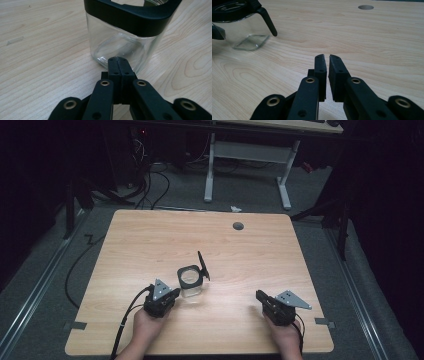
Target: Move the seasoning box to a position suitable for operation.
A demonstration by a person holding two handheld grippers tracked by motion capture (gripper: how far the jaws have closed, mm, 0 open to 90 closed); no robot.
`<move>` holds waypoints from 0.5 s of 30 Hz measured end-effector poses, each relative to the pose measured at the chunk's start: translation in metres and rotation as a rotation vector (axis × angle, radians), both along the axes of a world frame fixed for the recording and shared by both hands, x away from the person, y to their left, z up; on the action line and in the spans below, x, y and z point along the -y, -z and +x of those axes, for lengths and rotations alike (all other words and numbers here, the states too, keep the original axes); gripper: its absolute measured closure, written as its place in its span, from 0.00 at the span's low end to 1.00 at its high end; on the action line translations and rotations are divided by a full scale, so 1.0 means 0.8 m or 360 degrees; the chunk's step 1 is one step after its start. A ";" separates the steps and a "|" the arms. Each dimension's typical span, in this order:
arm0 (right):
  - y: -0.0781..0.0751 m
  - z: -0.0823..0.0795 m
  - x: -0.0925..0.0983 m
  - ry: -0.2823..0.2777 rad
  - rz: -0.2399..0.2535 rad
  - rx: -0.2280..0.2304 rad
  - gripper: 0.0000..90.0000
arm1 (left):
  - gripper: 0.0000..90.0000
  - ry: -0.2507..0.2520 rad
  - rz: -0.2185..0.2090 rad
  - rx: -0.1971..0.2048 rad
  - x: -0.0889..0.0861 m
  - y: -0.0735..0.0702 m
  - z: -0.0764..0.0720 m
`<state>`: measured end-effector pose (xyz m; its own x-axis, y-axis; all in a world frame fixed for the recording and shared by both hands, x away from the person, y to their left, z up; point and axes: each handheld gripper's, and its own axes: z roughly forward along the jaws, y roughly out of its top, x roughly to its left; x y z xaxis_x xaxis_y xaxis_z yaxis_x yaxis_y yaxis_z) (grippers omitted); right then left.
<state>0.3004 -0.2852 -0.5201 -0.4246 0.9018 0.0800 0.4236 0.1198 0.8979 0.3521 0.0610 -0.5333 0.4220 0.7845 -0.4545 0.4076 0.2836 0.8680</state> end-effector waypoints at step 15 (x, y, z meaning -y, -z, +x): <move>0.001 0.000 0.003 -0.0004 0.0002 -0.0012 0.95 | 1.00 0.0212 0.0026 0.0014 0.076 -0.011 -0.005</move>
